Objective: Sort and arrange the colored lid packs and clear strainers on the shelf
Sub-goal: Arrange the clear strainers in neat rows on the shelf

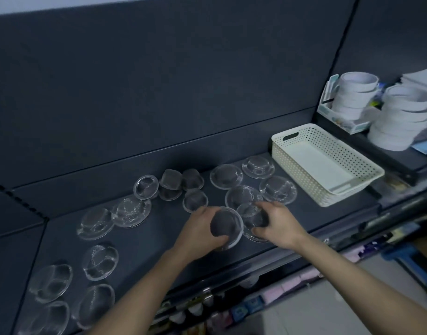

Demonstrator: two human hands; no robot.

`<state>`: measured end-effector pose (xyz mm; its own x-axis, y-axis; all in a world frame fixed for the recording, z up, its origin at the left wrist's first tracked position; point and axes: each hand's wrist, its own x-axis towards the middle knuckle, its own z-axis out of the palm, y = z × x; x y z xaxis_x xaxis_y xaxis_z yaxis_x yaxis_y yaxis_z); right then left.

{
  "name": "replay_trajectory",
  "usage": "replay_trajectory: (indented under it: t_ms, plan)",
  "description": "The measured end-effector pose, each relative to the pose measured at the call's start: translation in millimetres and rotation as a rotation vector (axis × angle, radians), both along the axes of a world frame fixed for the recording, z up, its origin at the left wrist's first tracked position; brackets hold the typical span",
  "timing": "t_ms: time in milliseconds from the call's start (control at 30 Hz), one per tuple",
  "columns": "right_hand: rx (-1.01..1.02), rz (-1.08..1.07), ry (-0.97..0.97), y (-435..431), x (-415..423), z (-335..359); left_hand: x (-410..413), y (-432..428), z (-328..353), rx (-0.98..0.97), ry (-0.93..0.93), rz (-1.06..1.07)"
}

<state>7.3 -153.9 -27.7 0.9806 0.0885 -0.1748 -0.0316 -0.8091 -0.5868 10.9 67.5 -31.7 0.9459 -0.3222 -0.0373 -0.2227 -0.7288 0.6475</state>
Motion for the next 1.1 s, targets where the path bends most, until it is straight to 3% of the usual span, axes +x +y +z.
replay_trajectory:
  t_ms: [367, 733, 1100]
  plan:
    - [-0.176, -0.027, 0.014, -70, 10, -11, 9, -61, -13, 0.02, 0.01, -0.065]
    - [-0.279, 0.063, -0.041, -85, 23, -16, 13, -84, -25, 0.14, 0.002, -0.027]
    - [-0.281, 0.128, 0.012, -92, 39, -11, 19, -92, -28, 0.048, -0.027, 0.073]
